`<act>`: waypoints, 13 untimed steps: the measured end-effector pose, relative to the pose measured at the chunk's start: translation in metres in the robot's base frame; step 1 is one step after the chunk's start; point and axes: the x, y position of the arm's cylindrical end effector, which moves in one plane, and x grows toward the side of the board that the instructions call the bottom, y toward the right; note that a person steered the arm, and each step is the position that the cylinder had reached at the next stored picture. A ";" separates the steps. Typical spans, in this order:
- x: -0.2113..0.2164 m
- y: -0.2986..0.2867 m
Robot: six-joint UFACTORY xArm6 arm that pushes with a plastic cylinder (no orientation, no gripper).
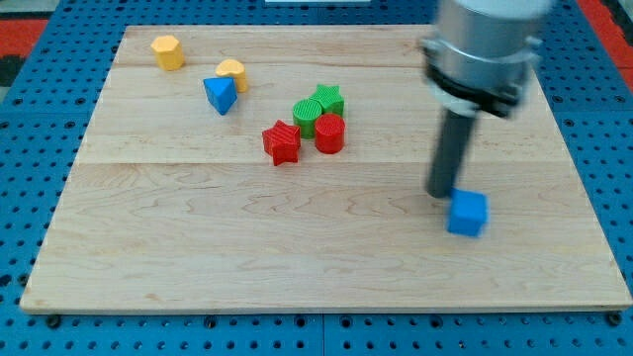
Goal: Push the blue triangle into the blue cube
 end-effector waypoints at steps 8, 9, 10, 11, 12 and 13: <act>-0.214 -0.274; -0.158 -0.294; -0.122 -0.308; -0.104 -0.354; -0.052 -0.343; -0.038 -0.293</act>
